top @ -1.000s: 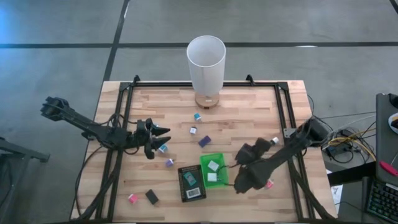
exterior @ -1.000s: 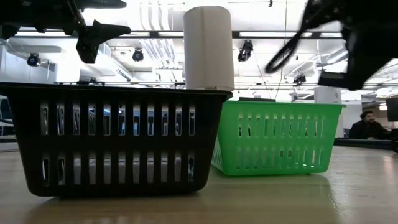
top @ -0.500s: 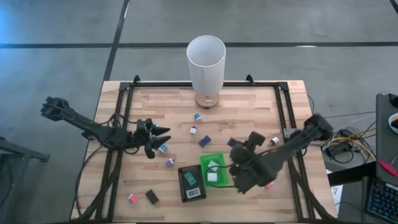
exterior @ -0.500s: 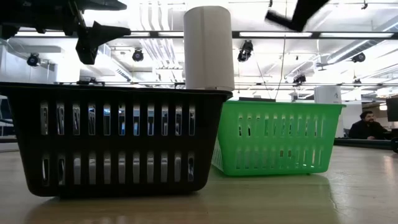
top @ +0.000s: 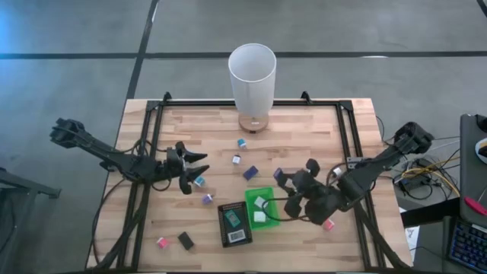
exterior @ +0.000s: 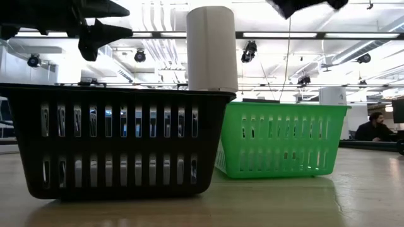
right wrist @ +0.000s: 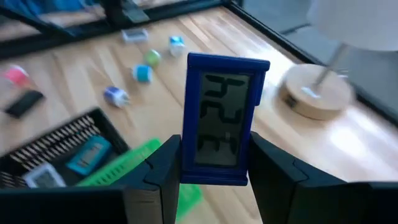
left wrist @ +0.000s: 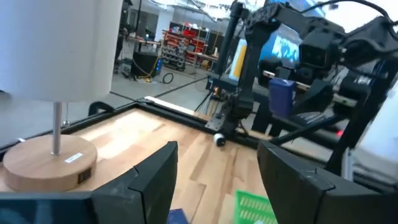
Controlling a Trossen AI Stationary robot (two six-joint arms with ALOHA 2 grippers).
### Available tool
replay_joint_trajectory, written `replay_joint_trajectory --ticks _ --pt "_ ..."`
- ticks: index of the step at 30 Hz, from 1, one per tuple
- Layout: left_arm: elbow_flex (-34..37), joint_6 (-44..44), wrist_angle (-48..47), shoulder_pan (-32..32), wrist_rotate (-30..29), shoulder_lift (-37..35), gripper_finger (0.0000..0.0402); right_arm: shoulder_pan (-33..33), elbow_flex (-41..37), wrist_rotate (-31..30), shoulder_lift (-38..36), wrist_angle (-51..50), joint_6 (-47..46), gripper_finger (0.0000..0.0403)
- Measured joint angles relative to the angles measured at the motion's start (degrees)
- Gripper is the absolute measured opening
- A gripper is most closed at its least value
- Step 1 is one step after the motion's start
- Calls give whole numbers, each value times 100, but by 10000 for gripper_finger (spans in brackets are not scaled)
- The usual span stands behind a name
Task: Pick & Place Office items
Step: Put the right dark blue digital clock into the black bin
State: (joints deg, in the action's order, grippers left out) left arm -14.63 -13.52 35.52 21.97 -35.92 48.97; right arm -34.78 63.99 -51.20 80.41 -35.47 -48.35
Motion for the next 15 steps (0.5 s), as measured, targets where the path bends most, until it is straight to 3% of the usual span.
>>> replay_joint_trajectory --ticks 8,15 --pt "-1 436 0 1 99 607 227 -7 -1946 90 -337 4304 1249 140" --pt "-560 626 -10 1 117 1435 227 64 -2843 1060 151 8056 3032 140"
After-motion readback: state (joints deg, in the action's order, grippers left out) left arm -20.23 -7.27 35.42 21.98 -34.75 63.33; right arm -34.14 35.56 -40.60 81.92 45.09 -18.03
